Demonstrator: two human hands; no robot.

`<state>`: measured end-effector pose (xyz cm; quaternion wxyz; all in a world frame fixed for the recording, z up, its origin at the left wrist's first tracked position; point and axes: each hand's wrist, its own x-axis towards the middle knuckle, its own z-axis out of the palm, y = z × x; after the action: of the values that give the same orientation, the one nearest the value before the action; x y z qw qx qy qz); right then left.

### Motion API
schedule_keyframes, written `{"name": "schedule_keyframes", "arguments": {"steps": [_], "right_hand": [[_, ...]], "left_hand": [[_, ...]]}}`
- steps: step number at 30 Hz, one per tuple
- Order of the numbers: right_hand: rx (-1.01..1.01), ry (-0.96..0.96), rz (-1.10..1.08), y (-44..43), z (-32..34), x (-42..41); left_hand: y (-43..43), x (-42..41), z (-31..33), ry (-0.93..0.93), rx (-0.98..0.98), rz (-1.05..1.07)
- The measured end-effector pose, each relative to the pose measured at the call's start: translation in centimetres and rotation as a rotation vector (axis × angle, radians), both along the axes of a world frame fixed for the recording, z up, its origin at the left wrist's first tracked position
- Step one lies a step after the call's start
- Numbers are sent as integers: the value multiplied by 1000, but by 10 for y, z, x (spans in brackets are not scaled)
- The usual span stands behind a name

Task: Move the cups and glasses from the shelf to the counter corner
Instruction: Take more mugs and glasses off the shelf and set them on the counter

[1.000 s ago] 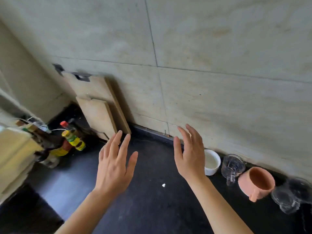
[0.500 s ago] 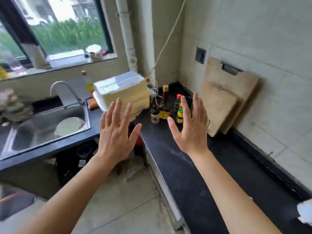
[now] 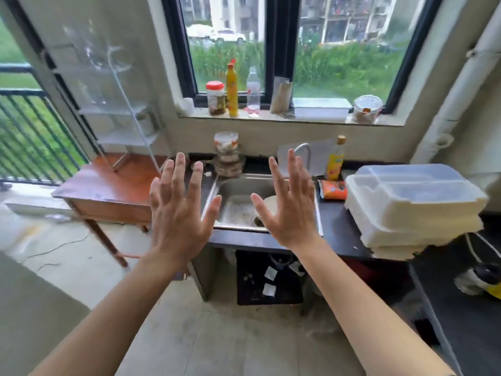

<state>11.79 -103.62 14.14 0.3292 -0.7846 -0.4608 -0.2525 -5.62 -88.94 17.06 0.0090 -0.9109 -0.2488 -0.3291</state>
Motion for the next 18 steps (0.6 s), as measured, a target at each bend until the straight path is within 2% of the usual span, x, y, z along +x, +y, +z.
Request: {"name": "schedule_keyframes", "arguments": {"steps": [8, 14, 18], "right_hand": [[-40, 31, 270, 197, -9, 14], [-102, 75, 351, 333, -14, 63], [-148, 91, 404, 415, -7, 85]], "left_hand": [[162, -16, -12, -21, 17, 255], [278, 29, -21, 48, -161, 425], [349, 41, -10, 69, -154, 482]]}}
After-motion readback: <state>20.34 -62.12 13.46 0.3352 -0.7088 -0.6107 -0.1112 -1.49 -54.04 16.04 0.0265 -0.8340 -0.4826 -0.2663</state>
